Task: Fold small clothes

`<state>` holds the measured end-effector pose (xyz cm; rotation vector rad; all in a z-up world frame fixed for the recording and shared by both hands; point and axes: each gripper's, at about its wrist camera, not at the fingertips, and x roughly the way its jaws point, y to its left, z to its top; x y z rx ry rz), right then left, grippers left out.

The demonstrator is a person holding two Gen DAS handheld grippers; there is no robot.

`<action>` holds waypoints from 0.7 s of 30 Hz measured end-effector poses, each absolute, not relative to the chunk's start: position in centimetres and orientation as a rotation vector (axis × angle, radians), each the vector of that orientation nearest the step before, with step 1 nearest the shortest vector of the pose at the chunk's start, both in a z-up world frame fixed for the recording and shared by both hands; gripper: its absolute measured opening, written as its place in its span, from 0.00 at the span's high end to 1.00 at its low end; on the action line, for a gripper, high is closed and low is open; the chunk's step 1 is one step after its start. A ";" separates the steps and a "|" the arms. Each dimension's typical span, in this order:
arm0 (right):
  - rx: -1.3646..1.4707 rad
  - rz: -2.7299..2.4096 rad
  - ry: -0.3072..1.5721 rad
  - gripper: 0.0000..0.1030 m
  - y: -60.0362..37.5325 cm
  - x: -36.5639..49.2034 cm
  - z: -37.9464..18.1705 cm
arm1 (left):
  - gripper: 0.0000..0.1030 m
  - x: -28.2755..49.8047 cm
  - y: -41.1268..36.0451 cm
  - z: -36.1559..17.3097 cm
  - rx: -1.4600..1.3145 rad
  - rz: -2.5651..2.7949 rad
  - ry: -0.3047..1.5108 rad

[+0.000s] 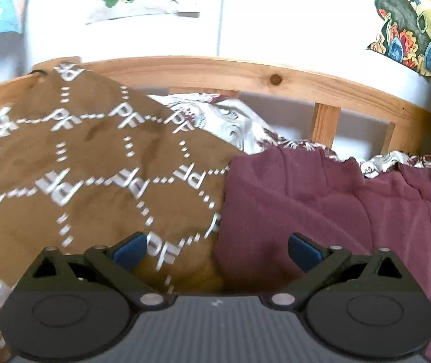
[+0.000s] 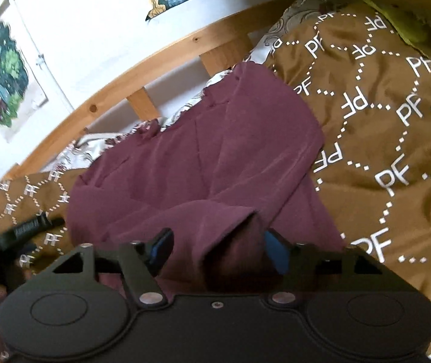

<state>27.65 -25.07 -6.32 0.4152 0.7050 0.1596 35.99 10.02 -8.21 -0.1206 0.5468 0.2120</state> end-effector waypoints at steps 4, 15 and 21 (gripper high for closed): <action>0.377 0.168 0.711 0.66 -24.9 28.0 -6.7 | 0.22 38.3 11.6 -9.8 -0.203 0.124 0.611; 0.259 0.230 0.678 0.92 -22.9 27.5 -6.4 | 0.92 37.9 13.7 -8.9 -0.391 0.086 0.630; 0.279 0.248 0.695 0.95 -23.1 27.3 -6.1 | 0.85 38.1 14.3 -9.2 -0.402 0.102 0.665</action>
